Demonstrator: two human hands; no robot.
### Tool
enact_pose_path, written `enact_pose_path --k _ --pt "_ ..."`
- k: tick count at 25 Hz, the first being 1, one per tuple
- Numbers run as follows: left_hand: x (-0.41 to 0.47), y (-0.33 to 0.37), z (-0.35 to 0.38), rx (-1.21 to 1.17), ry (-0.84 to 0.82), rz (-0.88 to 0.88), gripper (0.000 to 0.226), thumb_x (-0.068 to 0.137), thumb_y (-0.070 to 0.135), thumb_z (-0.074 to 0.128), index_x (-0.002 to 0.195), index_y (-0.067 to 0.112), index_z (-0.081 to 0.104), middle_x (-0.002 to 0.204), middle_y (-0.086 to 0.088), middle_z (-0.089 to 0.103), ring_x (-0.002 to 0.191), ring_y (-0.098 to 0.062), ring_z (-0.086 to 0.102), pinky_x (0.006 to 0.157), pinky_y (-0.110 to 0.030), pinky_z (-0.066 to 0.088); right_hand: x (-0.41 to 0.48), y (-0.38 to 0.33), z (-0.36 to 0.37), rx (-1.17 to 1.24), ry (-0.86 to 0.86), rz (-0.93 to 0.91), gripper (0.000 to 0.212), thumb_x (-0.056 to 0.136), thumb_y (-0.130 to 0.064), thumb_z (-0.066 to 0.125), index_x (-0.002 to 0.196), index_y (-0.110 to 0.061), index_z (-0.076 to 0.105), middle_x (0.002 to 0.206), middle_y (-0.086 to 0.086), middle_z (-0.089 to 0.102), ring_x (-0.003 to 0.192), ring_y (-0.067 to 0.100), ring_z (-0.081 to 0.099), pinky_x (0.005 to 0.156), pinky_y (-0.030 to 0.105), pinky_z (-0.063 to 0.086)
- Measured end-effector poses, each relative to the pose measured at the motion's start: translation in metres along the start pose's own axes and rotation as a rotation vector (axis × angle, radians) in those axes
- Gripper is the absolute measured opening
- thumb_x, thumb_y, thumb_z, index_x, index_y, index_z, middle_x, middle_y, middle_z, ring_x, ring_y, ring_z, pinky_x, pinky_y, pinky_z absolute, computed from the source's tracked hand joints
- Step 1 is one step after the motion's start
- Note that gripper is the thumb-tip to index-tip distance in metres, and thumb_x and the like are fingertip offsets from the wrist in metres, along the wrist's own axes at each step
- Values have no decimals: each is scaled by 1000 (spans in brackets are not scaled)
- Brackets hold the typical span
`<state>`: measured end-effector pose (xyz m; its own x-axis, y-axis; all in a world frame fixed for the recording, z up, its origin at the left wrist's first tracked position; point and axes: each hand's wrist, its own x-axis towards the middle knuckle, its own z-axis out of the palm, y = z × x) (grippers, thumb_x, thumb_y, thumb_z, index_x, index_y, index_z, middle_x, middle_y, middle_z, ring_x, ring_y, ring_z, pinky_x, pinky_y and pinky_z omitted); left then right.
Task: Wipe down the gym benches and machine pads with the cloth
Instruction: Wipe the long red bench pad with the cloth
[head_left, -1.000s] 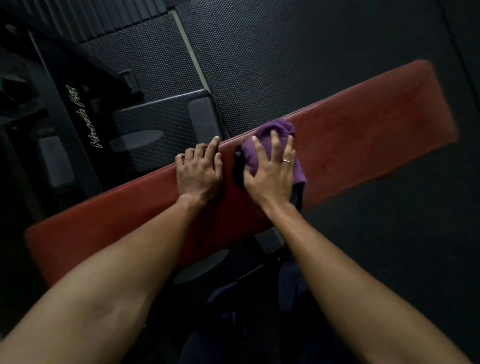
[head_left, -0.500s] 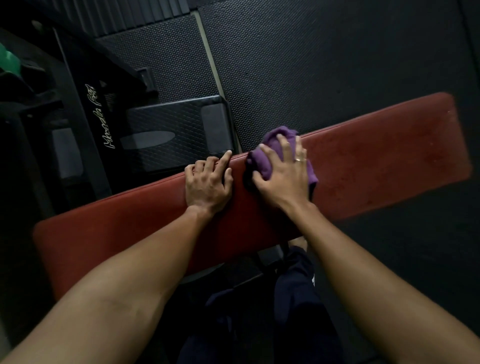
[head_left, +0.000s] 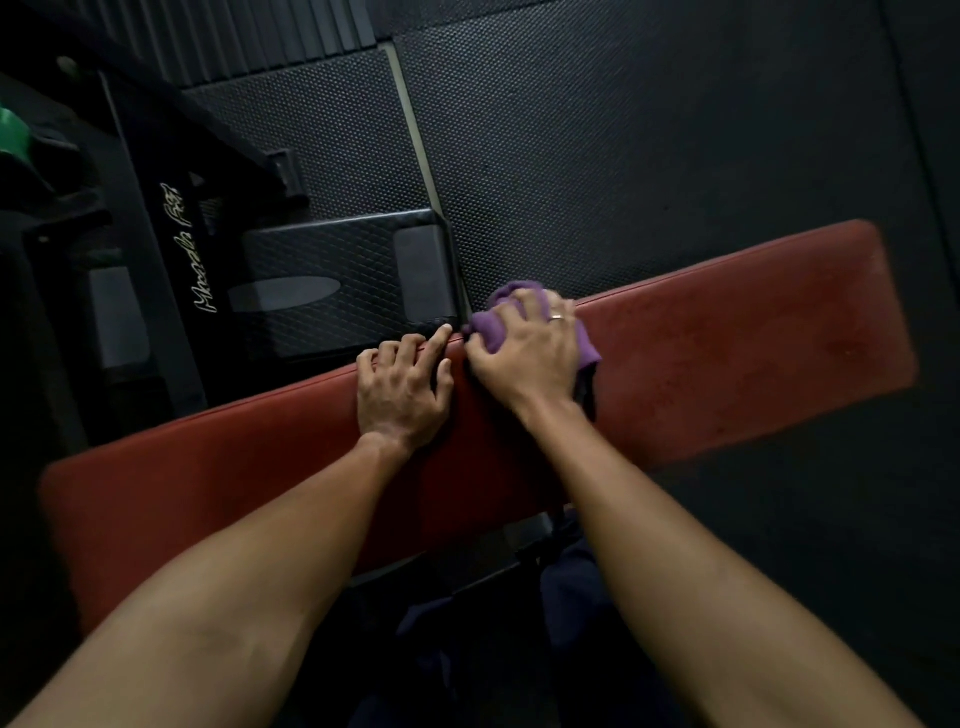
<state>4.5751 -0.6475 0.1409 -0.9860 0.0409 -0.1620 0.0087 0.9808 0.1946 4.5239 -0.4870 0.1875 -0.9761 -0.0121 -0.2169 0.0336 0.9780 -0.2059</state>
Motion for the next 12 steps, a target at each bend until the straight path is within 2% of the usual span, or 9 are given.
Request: enact_pose_path --k 2,4,5,7,9,10,12 --pt "-1 -1 0 -2 12 10 50 96 46 36 141 30 53 121 -2 63 103 -30 56 91 -46 37 -5 -9 3 9 -40 -159 54 78 -60 50 113 -24 70 126 1 62 124 33 50 118 54 27" --pt "0 1 0 -15 16 10 50 97 45 37 142 31 52 121 -2 64 103 -29 56 91 -47 37 -4 30 -6 10 -9 -230 49 80 -60 51 113 -28 69 126 -1 61 122 31 53 117 52 30" --pt "-1 1 0 -8 14 9 50 97 46 36 143 31 51 121 -2 64 103 -29 56 92 -47 38 -3 54 -11 -5 39 -199 47 81 -58 53 113 -29 69 126 -1 61 122 30 53 116 51 32" --pt "-1 2 0 3 12 9 51 99 47 32 144 31 49 121 -2 64 104 -28 57 92 -48 39 -3 86 -19 19 107 -18 45 82 -56 55 116 -30 69 130 -1 59 126 30 52 116 51 32" --pt "-1 1 0 16 7 12 52 100 48 28 145 31 48 121 -3 64 103 -28 57 91 -48 39 -5 71 -10 67 135 131 48 83 -52 54 122 -27 66 139 1 54 134 34 46 118 53 29" --pt "-1 0 -1 28 0 17 53 100 48 27 146 31 47 122 -3 64 103 -29 57 90 -48 40 -11 50 -4 79 127 164 51 84 -50 55 127 -25 64 144 2 51 140 37 40 121 54 25" --pt "-1 -1 -4 34 -44 38 56 100 51 23 150 32 42 125 -5 62 104 -31 57 88 -48 40 -41 21 6 99 96 56 57 84 -47 58 136 -26 59 153 2 45 147 39 29 123 54 21"
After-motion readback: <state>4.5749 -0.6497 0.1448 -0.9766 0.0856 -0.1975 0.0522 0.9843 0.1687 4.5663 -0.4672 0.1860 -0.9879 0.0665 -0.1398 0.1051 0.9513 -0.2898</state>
